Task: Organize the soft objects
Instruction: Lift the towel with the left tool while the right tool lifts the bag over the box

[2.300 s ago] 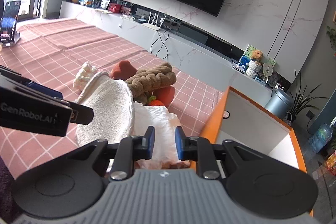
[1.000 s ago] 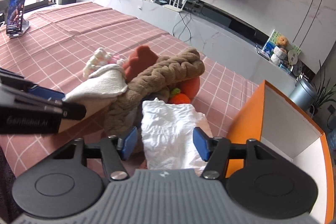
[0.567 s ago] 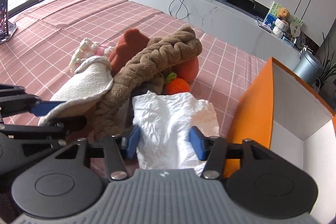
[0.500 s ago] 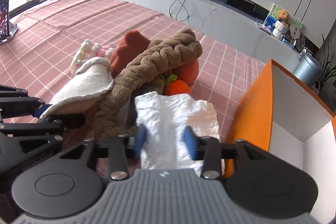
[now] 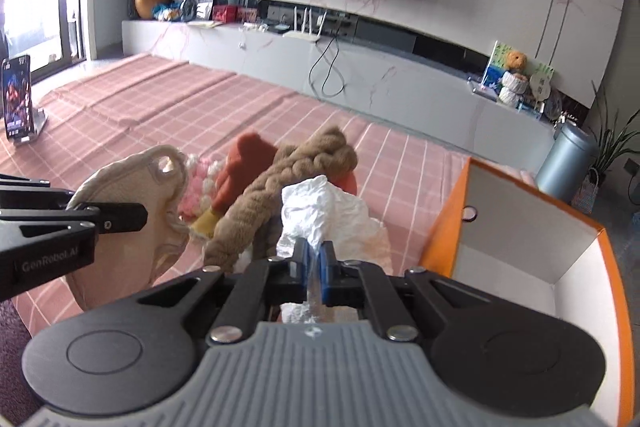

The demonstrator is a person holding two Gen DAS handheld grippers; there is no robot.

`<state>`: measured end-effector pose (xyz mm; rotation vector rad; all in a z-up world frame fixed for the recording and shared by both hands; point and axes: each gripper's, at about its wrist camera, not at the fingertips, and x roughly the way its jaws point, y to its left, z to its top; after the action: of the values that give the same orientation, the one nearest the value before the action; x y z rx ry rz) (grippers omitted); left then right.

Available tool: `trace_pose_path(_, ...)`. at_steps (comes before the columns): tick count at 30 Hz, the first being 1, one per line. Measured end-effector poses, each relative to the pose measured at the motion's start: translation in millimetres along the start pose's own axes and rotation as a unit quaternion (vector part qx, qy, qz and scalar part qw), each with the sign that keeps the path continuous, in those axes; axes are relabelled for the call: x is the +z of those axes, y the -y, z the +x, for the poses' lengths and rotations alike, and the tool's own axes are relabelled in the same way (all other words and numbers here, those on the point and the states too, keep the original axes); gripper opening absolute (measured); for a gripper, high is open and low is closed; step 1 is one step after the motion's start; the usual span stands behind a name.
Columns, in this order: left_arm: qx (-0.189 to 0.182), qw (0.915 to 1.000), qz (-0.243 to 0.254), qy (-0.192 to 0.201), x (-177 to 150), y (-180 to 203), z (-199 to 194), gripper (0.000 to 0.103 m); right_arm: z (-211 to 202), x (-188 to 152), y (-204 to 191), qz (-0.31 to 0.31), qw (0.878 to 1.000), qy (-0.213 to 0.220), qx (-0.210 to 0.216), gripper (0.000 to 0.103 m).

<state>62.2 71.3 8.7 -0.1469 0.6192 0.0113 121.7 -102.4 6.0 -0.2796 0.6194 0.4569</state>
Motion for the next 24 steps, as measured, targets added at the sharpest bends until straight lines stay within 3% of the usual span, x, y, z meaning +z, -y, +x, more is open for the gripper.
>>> trace_pose_path(6,-0.006,0.9995,0.001,0.031,13.7,7.7,-20.7,0.006,-31.0,10.1,8.5,0.009,0.999,0.043,0.004,0.003)
trace_pose_path(15,-0.036,0.9970,0.019,0.066,34.0,27.7,-42.8,0.006,-69.0,17.4,28.7,0.046,0.996,0.071,0.029,0.003)
trace_pose_path(24,-0.078,0.9920,0.039,0.092,50.5,53.8,-48.5,0.006,-103.0,18.8,58.1,0.074,0.992,0.099,0.009,0.003)
